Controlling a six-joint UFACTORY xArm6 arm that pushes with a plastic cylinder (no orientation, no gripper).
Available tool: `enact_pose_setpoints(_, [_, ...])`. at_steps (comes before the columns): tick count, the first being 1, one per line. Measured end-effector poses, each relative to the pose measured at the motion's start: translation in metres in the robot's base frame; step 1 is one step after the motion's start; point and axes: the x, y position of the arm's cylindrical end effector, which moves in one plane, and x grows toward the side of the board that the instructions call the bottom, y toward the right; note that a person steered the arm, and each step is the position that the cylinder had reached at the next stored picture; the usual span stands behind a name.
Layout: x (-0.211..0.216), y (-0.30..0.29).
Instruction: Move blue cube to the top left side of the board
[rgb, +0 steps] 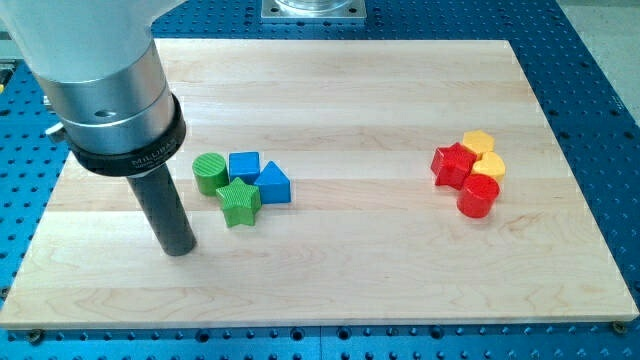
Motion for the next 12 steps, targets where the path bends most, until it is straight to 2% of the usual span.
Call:
enact_pose_setpoints(2, [0.012,0.003])
enact_pose_setpoints(3, [0.029,0.036])
enact_pose_setpoints(5, [-0.030,0.023])
enact_pose_setpoints(6, [-0.016,0.031])
enact_pose_setpoints(7, [-0.026,0.078])
enact_pose_setpoints(10, [-0.214,0.057])
enact_pose_setpoints(11, [-0.218,0.043])
enact_pose_setpoints(12, [-0.194,0.111])
